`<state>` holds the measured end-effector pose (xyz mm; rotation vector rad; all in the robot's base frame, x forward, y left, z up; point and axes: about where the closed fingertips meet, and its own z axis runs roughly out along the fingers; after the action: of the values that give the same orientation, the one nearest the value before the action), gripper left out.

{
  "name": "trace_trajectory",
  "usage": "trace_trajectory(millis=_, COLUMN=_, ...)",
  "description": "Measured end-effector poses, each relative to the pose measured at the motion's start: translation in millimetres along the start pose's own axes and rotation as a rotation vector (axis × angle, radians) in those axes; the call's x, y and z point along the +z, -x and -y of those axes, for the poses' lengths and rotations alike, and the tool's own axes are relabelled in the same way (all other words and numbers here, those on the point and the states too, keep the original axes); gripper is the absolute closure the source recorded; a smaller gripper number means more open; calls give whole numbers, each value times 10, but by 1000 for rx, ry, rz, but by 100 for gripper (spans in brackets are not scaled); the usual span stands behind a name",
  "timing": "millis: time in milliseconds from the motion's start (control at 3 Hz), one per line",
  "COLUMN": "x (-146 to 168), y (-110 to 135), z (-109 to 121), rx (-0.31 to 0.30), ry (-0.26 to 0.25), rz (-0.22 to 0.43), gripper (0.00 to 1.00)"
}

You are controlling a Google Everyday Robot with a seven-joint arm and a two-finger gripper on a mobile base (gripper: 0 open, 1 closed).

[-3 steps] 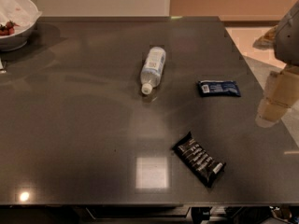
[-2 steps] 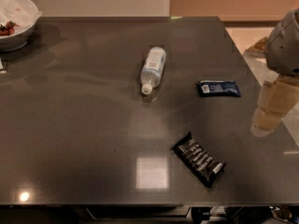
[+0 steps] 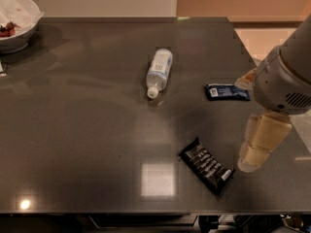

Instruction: Move rxbar chocolate near rxbar blueberry

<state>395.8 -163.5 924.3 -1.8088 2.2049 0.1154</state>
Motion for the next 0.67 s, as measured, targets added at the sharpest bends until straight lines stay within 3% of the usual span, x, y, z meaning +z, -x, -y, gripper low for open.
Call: trace_trajectory(millis=667, x=447, y=33, z=-388, rx=79, ry=7, rz=41, gripper=0)
